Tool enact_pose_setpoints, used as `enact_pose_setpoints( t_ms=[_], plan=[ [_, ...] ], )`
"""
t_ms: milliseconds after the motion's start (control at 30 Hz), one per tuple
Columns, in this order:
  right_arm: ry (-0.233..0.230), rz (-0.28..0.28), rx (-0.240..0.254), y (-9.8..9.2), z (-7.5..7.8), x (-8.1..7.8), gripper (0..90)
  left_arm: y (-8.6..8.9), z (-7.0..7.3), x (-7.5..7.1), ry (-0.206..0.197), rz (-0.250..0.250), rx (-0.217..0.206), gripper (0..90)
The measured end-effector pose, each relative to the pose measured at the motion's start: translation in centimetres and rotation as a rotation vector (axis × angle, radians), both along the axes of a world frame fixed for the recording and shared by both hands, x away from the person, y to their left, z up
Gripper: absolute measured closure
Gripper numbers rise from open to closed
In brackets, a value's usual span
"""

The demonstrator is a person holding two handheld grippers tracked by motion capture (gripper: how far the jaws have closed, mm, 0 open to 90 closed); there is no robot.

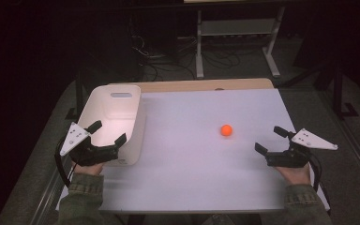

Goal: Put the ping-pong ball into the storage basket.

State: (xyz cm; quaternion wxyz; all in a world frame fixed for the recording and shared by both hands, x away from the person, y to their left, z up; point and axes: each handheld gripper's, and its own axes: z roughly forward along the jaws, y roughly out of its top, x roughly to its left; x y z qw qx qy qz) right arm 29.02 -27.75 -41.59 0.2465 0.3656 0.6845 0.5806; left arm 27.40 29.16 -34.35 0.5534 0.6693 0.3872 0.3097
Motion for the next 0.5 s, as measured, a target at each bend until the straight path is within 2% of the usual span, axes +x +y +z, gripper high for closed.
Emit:
enact_pose_setpoints(
  t_ms=[367,500],
  plan=[
    [0.01,-0.003,-0.007,-0.11,0.22,-0.12,0.0,-0.23,0.05,0.02,-0.002,-0.004,0.005,0.8],
    [0.033,0.001,-0.005,0.04,0.01,-0.23,0.0,-0.29,0.19,0.01,-0.011,-0.016,0.012,3.4]
  ],
)
